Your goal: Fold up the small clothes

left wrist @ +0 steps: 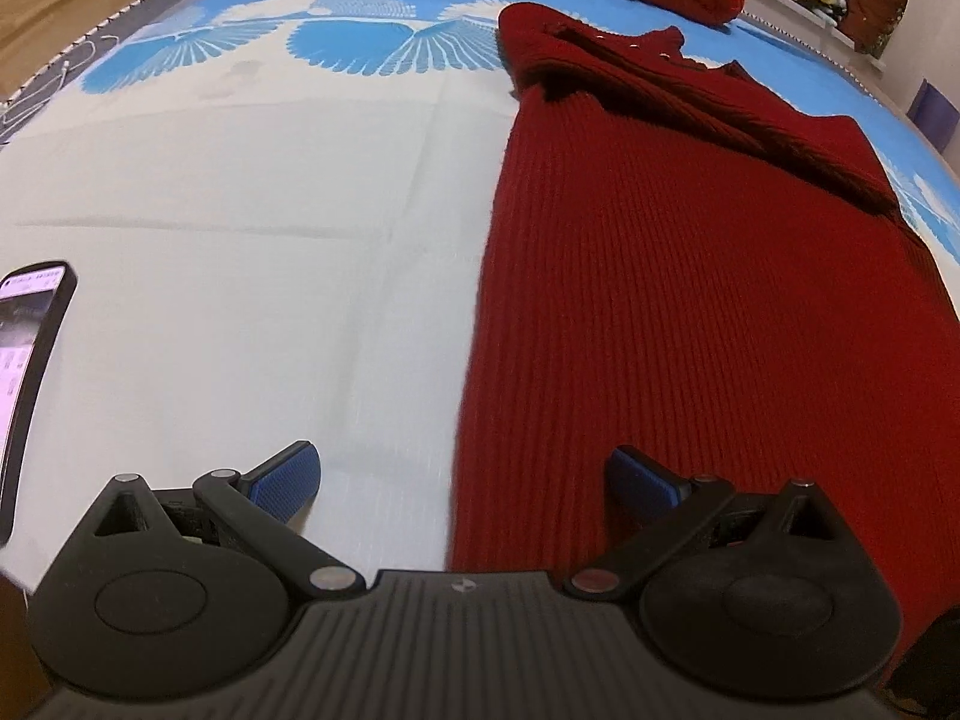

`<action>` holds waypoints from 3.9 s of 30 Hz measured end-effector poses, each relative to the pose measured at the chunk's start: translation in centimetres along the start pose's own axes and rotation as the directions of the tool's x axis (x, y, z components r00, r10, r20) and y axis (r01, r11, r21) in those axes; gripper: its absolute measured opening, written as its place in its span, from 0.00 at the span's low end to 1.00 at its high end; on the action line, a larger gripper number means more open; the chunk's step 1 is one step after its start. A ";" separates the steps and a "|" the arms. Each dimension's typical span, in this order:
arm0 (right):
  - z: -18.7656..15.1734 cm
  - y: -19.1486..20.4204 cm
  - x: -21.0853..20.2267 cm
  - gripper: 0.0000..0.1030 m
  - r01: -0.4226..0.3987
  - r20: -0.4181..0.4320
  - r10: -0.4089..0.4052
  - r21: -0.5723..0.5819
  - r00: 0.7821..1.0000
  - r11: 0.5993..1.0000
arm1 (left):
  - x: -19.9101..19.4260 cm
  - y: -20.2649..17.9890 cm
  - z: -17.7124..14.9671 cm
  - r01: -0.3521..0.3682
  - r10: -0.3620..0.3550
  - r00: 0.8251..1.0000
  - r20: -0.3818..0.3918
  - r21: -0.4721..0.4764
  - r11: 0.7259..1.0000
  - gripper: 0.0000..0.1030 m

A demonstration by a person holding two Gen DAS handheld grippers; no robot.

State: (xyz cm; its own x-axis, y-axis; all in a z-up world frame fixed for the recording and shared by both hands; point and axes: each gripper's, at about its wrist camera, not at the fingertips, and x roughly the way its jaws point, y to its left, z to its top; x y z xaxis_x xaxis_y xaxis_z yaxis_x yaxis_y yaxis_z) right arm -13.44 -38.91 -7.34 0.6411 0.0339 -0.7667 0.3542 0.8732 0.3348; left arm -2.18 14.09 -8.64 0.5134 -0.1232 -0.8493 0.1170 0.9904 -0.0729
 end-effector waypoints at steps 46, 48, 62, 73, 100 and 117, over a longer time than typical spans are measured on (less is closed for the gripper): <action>7.5 2.7 -10.5 0.11 -0.180 0.078 0.167 0.201 0.983 0.963 | -13.5 1.4 6.3 0.338 -0.316 0.940 0.129 -0.218 0.915 0.13; 12.0 4.3 -6.9 0.11 -0.152 0.070 0.140 0.205 0.988 0.967 | -10.0 1.1 11.7 0.316 -0.298 0.949 0.107 -0.258 0.913 0.13; 17.1 2.8 5.8 0.70 0.003 0.065 -0.026 0.330 0.998 0.944 | 1.4 5.3 24.4 0.077 -0.024 0.992 0.121 -0.455 0.887 0.87; 9.5 3.9 2.1 0.73 0.003 0.086 -0.038 0.372 0.996 0.928 | -1.4 -1.6 14.6 0.057 -0.018 0.990 0.138 -0.290 0.955 0.90; 9.7 7.1 3.8 0.13 0.101 0.144 -0.111 0.072 0.983 0.992 | 1.6 -0.1 14.2 0.044 -0.032 0.993 0.117 -0.101 0.994 0.12; 8.0 5.8 4.5 0.69 0.047 0.037 -0.048 0.029 0.998 0.998 | 1.3 -1.3 10.9 0.165 -0.164 0.986 0.028 -0.044 0.985 0.92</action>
State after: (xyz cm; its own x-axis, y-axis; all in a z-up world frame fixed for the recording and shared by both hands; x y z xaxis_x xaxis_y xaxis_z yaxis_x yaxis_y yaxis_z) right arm -3.05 -37.58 -4.44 0.6482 -0.0262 -0.7610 0.4036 0.8593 0.3142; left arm 7.60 11.95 -3.90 0.5111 -0.2856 -0.8107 0.1629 0.9583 -0.2350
